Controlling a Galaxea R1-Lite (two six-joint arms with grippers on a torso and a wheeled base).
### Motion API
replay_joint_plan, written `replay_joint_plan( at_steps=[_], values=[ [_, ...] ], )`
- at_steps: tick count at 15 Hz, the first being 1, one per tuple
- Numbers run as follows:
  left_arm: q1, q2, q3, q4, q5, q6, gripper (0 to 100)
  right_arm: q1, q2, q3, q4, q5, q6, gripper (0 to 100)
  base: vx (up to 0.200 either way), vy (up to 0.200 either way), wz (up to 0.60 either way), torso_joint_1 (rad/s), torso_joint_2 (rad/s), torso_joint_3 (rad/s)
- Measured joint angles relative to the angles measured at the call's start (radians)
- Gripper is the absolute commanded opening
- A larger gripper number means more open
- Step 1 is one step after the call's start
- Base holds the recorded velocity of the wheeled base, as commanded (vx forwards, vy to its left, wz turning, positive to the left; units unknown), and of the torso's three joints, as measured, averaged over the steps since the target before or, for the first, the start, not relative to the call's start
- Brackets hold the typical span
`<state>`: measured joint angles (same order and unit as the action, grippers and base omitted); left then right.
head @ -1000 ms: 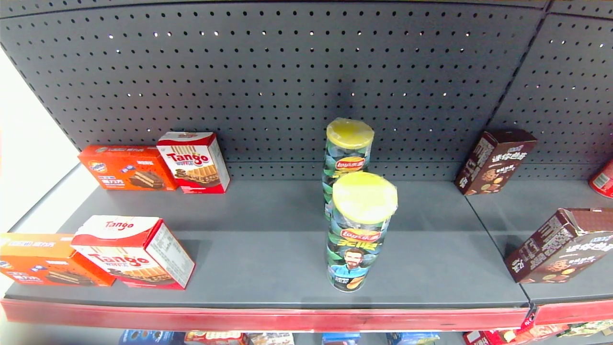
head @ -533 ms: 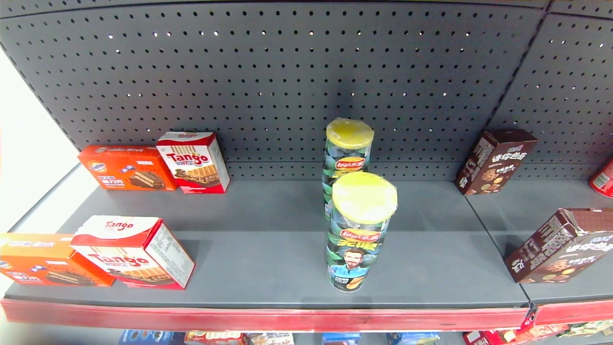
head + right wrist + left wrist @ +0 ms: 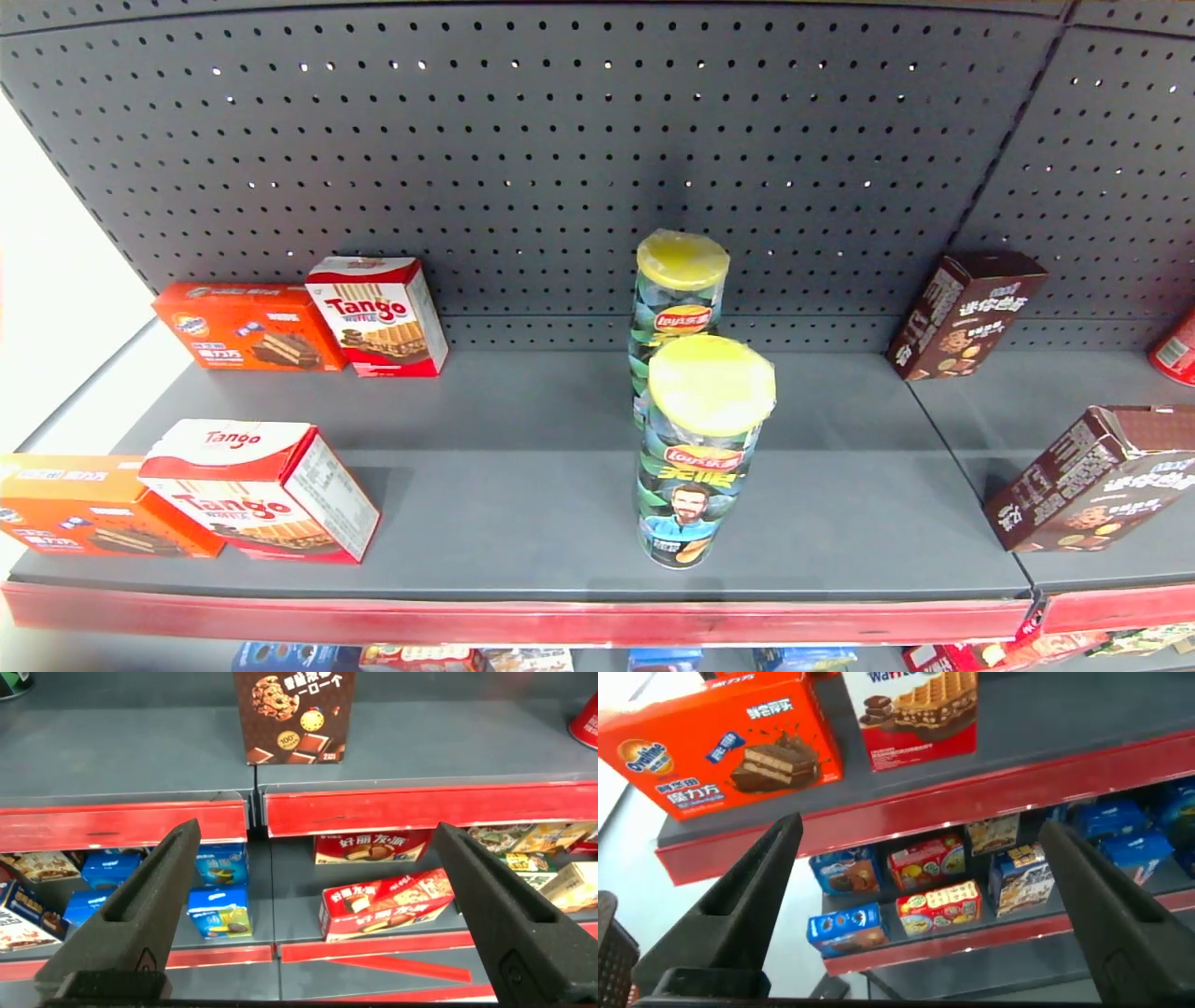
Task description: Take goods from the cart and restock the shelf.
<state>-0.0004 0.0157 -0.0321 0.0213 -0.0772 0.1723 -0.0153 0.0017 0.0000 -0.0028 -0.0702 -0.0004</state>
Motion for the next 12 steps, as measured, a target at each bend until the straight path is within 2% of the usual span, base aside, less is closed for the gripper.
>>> replay_joint_plan(
  at_steps=[2,3,4,5,6,8,9,10,11,12],
  values=[
    [-0.002,-0.009,0.0,-0.002,0.111,-0.011,100,0.0,0.0,0.0,0.0,0.0,0.0,100,0.0,0.0,0.0,0.0,0.0,0.0],
    [-0.002,-0.012,0.001,-0.006,0.136,-0.012,100,0.0,0.0,0.0,0.0,0.0,0.0,100,0.0,0.0,0.0,0.0,0.0,0.0],
    [-0.002,-0.013,0.005,-0.033,0.2,-0.012,100,0.0,0.0,0.0,0.0,0.0,0.0,100,0.0,0.0,0.0,0.0,0.0,0.0],
    [-0.002,-0.014,0.015,-0.064,0.204,-0.011,100,0.0,0.0,0.0,0.0,0.0,0.0,100,0.0,0.0,0.0,0.0,0.0,0.0],
    [-0.003,-0.015,0.021,-0.066,0.149,-0.01,100,0.0,0.0,0.0,0.0,0.0,0.0,100,0.0,0.0,0.0,0.0,0.0,0.0],
    [-0.004,-0.015,0.021,-0.031,-0.066,-0.014,100,0.0,0.0,0.0,0.0,0.0,0.0,100,0.0,0.0,0.0,0.0,0.0,0.0],
    [-0.004,-0.016,0.012,0.01,-0.122,-0.021,100,0.0,0.0,0.0,0.0,0.0,0.0,100,0.0,0.0,0.0,0.0,0.0,0.0],
    [-0.004,-0.016,0.005,0.004,-0.101,-0.023,100,0.0,0.0,0.0,0.0,0.0,0.0,100,0.0,0.0,0.0,0.0,0.0,0.0],
    [-0.004,-0.016,0.005,-0.014,-0.006,-0.011,100,0.0,0.0,0.0,0.0,0.0,0.0,100,0.0,0.0,0.0,0.0,0.0,0.0],
    [-0.002,-0.016,0.011,-0.045,0.128,0.017,100,0.0,0.0,0.0,0.0,0.0,0.0,100,0.0,0.0,0.0,0.0,0.0,0.0]
  ],
)
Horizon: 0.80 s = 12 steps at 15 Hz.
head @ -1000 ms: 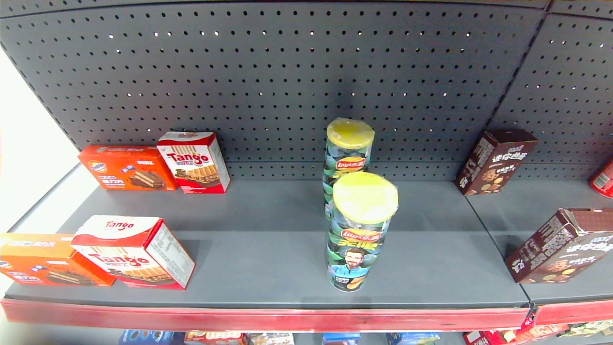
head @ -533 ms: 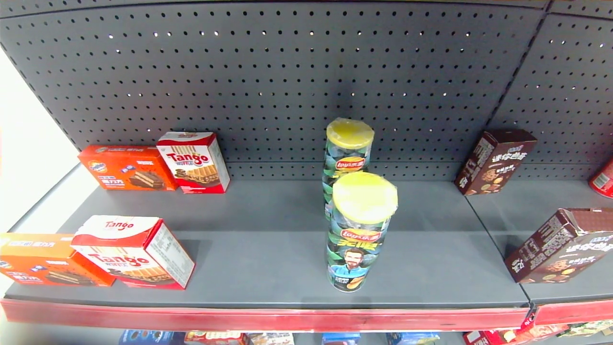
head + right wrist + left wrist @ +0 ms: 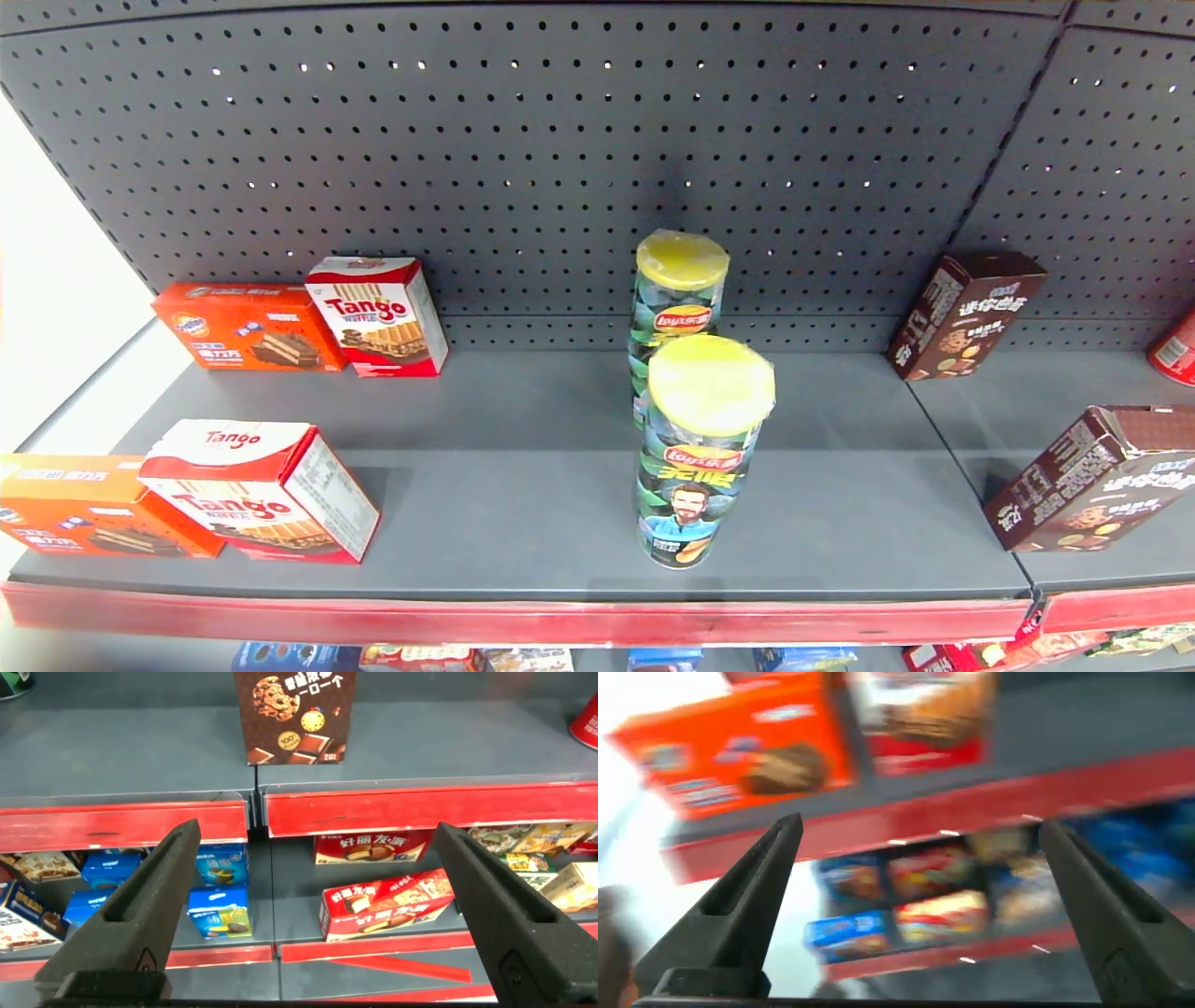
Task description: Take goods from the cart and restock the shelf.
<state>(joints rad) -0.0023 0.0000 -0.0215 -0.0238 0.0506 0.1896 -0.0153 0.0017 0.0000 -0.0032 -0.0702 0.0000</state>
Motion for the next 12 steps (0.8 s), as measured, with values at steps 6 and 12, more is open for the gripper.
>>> replay_joint_plan(
  at_steps=[6,12],
  values=[
    [-0.003,0.0,0.016,-0.01,-0.197,-0.074,100,0.0,0.0,0.0,0.0,0.0,0.0,100,0.0,0.0,0.0,0.0,0.0,0.0],
    [0.001,0.0,0.014,-0.01,-0.027,-0.023,100,0.0,0.0,0.0,0.0,0.0,0.0,100,0.0,0.0,0.0,0.0,0.0,0.0]
  ],
)
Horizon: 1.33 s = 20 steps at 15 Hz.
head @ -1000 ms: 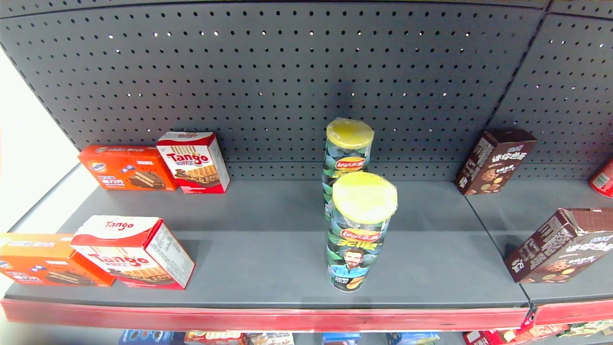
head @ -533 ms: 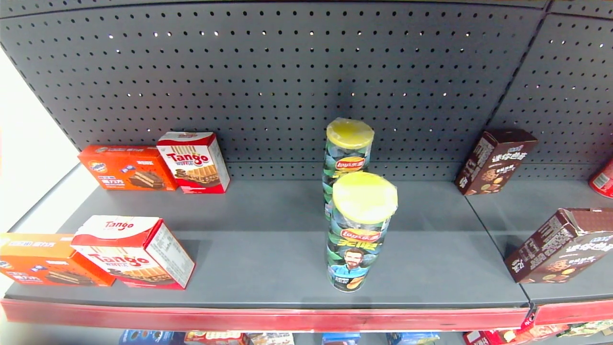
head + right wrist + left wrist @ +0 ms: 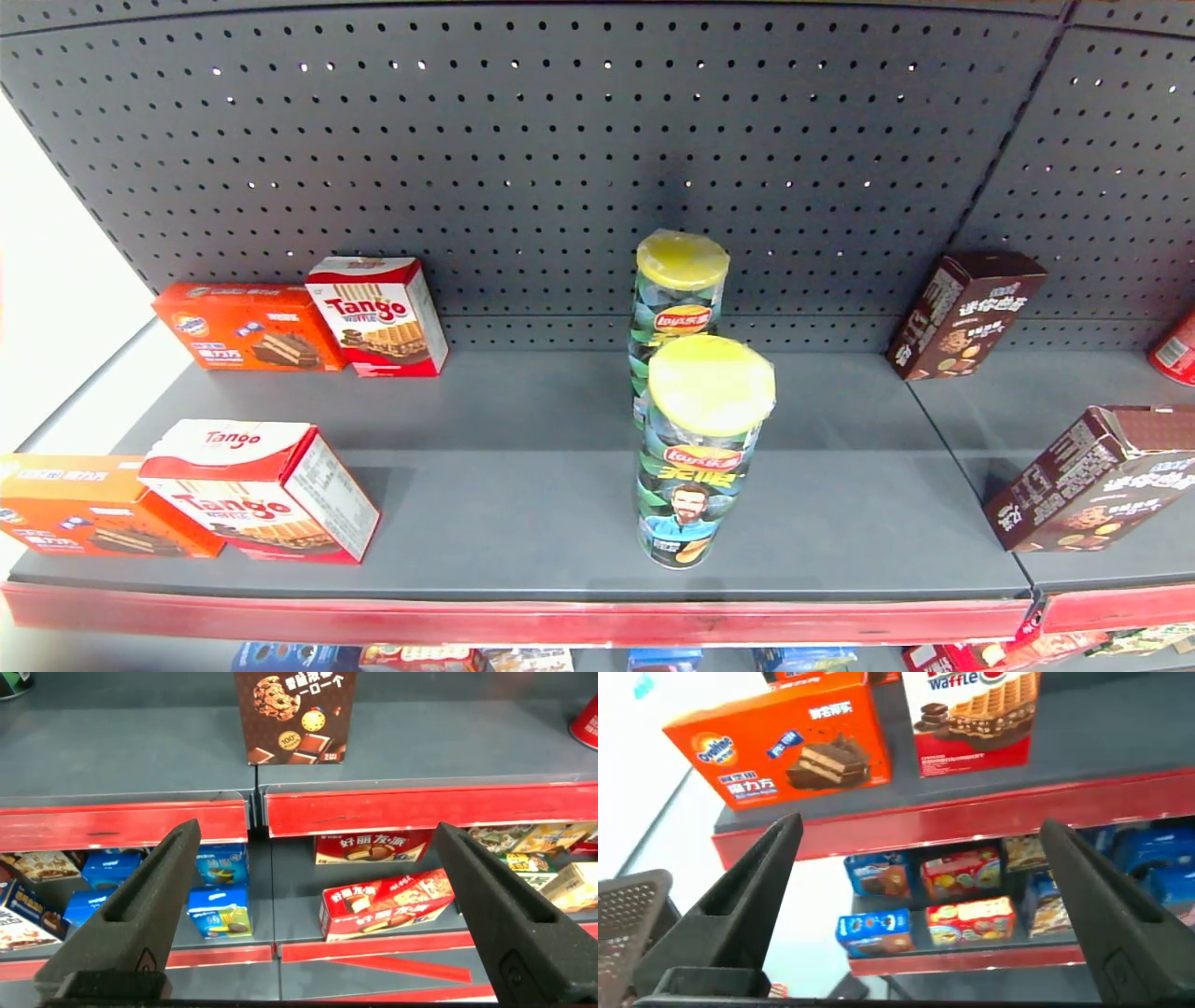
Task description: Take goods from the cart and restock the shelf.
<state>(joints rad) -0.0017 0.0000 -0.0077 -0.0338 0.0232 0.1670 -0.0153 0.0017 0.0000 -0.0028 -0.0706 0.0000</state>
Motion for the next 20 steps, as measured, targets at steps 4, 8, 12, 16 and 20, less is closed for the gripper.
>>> replay_joint_plan(
  at_steps=[4,8,12,16,20],
  values=[
    [0.0,0.0,-0.001,-0.001,-0.1,-0.096,100,0.0,0.0,0.0,0.0,0.0,0.0,100,0.0,0.0,0.0,0.0,0.0,0.0],
    [0.0,0.0,0.006,-0.018,-0.013,-0.04,100,0.0,0.0,0.0,0.0,0.0,0.0,100,0.0,0.0,0.0,0.0,0.0,0.0],
    [-0.003,0.0,0.003,0.052,-0.059,-0.078,100,0.0,0.0,0.0,0.0,0.0,0.0,100,0.0,0.0,0.0,0.0,0.0,0.0],
    [-0.003,0.0,0.002,0.05,-0.094,-0.091,100,0.0,0.0,0.0,0.0,0.0,0.0,100,0.0,0.0,0.0,0.0,0.0,0.0],
    [-0.003,0.0,0.006,0.041,-0.095,-0.092,100,0.0,0.0,0.0,0.0,0.0,0.0,100,-0.1,0.0,0.0,0.001,0.0,0.0]
  ],
)
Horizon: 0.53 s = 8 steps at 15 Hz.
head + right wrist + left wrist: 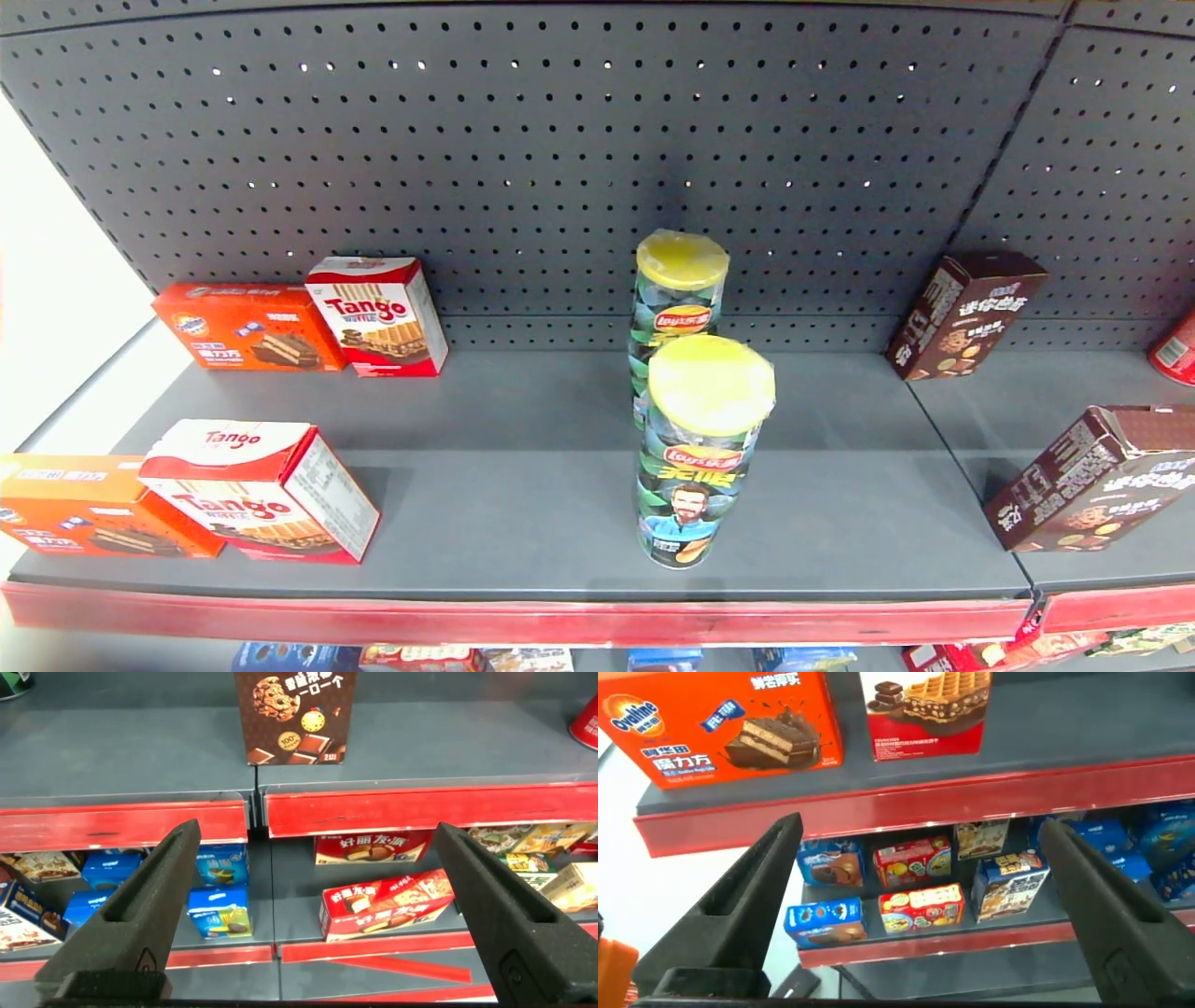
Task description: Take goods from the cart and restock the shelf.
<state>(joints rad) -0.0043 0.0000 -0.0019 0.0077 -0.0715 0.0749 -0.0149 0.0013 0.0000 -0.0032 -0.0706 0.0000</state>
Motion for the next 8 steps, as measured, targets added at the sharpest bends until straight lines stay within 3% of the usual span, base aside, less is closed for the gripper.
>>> replay_joint_plan(
  at_steps=[6,7,8],
  values=[
    [0.001,0.0,0.0,-0.001,0.015,-0.001,100,0.0,0.0,0.0,0.0,0.0,0.0,100,0.0,0.0,0.0,0.0,0.0,0.0],
    [0.001,0.0,0.0,-0.001,0.021,0.0,100,0.0,0.0,0.0,0.0,0.0,0.0,100,0.0,-0.2,0.0,0.002,0.0,-0.002],
    [0.001,0.0,0.0,-0.001,0.043,-0.002,100,0.0,0.0,0.0,0.0,0.0,0.0,100,0.0,0.0,0.0,0.0,0.0,0.0]
  ],
)
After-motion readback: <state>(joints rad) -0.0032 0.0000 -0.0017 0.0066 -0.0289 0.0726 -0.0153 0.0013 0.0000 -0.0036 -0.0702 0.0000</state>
